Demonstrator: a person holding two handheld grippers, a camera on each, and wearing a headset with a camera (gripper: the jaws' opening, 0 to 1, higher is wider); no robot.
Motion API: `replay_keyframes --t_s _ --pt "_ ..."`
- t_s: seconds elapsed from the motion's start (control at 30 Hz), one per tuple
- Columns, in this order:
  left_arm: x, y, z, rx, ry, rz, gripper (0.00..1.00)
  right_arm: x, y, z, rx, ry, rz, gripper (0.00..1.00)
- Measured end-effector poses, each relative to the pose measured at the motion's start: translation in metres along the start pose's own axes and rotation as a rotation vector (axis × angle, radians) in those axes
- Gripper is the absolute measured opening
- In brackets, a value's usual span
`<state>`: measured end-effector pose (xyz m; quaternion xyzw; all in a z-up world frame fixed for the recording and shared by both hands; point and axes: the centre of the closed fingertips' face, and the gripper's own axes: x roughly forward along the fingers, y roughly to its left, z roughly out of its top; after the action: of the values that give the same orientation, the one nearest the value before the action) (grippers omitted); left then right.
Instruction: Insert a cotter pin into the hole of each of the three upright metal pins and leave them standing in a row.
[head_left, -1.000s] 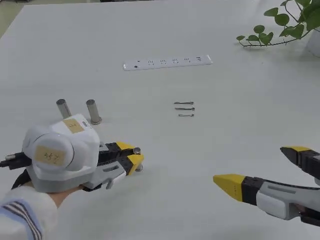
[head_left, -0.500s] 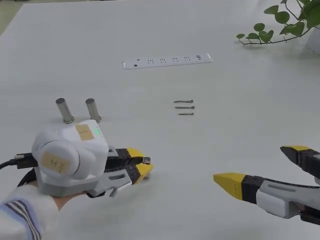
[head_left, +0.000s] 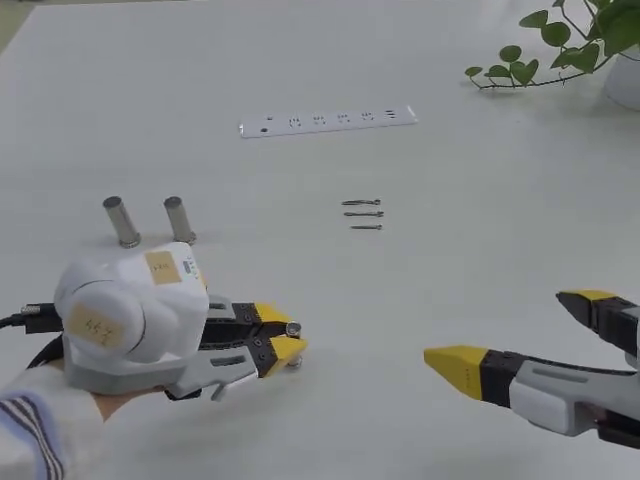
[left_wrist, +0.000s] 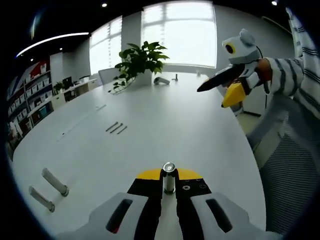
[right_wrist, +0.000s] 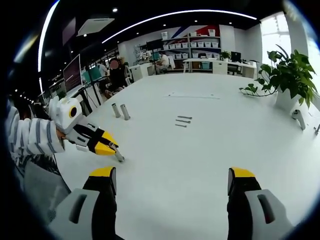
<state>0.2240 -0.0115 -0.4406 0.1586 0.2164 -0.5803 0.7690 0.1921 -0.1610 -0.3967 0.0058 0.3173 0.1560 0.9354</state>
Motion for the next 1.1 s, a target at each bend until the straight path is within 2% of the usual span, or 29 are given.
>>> replay_keyframes --t_s 0.2,0.83,1.1 --pt "-0.0004 -0.0008 -0.0054 -0.003 0.009 -0.005 0.05 0.0004 0.0019 -0.0004 -0.001 0.003 0.001 0.91" --pt "-0.0025 -0.0053 -0.0058 0.002 0.014 0.008 0.05 0.0001 0.0096 0.0011 -0.01 0.0 0.017 0.91" --pt "-0.0084 -0.0042 0.003 -0.028 -0.008 0.021 0.1 -0.0006 0.0096 0.0026 -0.004 -0.01 0.021 0.9"
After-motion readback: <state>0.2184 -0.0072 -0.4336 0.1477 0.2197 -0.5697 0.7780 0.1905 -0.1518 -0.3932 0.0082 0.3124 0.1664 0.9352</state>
